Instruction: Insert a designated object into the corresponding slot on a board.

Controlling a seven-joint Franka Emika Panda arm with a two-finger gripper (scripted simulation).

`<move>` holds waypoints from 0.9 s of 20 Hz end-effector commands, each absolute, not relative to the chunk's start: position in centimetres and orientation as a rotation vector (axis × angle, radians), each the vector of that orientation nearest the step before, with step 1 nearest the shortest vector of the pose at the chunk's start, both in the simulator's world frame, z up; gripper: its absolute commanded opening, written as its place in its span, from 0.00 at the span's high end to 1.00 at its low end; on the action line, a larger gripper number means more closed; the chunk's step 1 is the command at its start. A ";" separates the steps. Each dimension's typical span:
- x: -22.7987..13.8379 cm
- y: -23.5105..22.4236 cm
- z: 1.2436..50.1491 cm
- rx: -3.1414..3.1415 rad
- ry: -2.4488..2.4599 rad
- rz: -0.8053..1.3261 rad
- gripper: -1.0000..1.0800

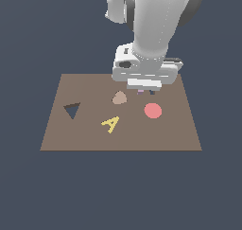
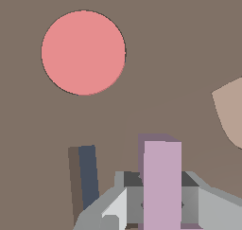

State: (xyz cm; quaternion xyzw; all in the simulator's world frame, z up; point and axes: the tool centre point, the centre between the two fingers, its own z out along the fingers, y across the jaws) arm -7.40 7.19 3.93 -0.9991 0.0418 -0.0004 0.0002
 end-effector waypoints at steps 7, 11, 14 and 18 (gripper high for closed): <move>-8.1 11.8 4.1 -3.142 -0.010 -0.002 1.00; -8.1 11.7 3.9 -3.141 -0.007 -0.001 1.00; -8.2 11.8 3.2 -3.141 -0.011 -0.001 1.00; -8.2 11.8 3.1 -3.141 -0.011 -0.002 0.04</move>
